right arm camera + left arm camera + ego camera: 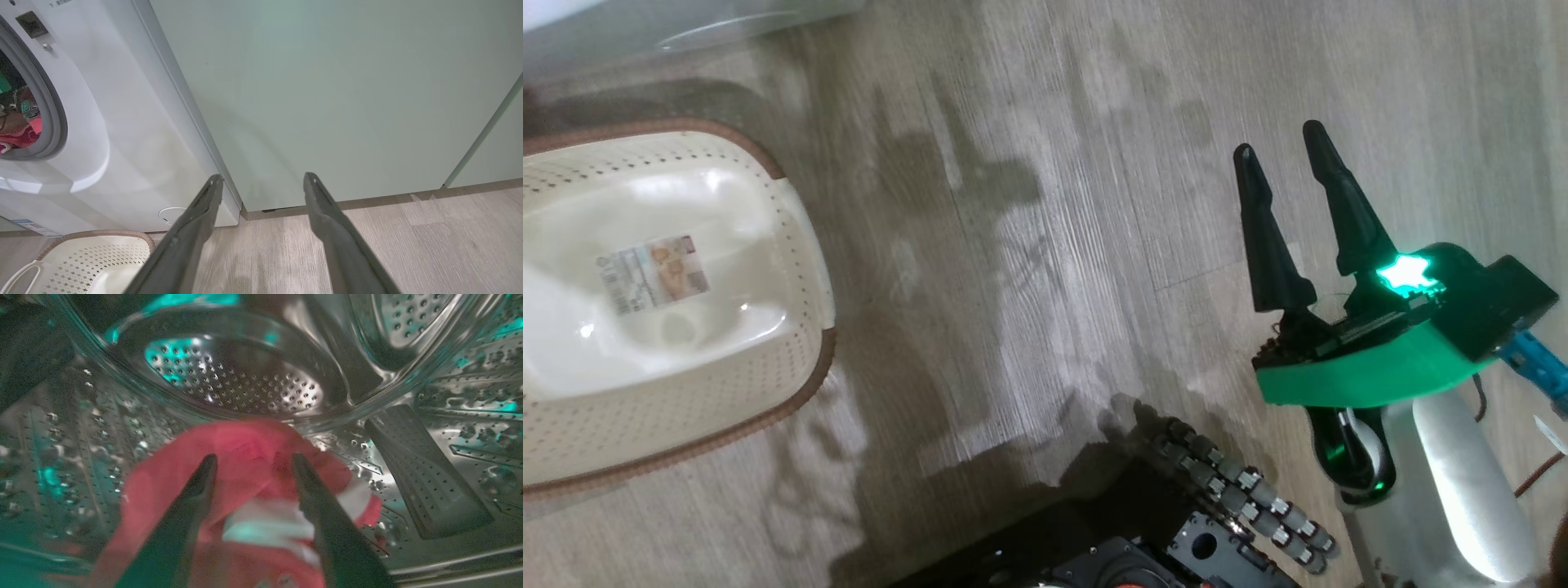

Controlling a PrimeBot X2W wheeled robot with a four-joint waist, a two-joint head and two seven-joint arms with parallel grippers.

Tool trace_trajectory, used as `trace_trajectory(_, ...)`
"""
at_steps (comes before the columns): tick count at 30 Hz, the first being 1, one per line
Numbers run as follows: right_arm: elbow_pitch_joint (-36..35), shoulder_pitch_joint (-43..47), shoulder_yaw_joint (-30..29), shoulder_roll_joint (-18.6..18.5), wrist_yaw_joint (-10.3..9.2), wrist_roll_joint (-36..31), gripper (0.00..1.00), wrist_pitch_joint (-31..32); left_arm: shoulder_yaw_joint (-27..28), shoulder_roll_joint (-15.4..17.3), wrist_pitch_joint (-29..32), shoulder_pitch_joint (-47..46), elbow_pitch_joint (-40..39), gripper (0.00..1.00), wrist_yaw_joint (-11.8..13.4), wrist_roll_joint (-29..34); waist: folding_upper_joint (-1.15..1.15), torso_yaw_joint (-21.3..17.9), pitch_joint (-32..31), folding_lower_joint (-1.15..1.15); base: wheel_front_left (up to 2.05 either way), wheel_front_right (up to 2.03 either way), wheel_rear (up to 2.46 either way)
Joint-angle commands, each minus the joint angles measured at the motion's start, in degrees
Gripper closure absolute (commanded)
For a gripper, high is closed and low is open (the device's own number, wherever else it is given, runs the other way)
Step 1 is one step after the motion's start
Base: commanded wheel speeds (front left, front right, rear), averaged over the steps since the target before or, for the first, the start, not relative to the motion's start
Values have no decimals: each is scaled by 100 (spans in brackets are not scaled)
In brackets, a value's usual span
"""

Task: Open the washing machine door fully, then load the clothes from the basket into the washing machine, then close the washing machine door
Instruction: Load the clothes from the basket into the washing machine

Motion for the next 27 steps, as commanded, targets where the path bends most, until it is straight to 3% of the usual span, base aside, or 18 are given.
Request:
trace_trajectory(1,-163,123,44,-20,0,-49,0,-53,75,239,-137,77,-173,0,9,64,0,69,-77,0,0,0,0)
trace_trajectory(9,-159,174,-78,-20,0,-242,0,-53,105,-145,-1157,949,-613,0,78,-39,0,425,-431,0,0,0,0)
trace_trajectory(16,-113,237,-158,-20,0,-452,0,-53,267,-545,-1693,2419,-1784,0,462,-141,0,787,-792,0,0,0,0)
trace_trajectory(27,9,354,-276,-20,0,-680,0,-53,346,-1145,-1808,4783,-3994,0,1203,202,0,1245,-1207,0,0,0,0)
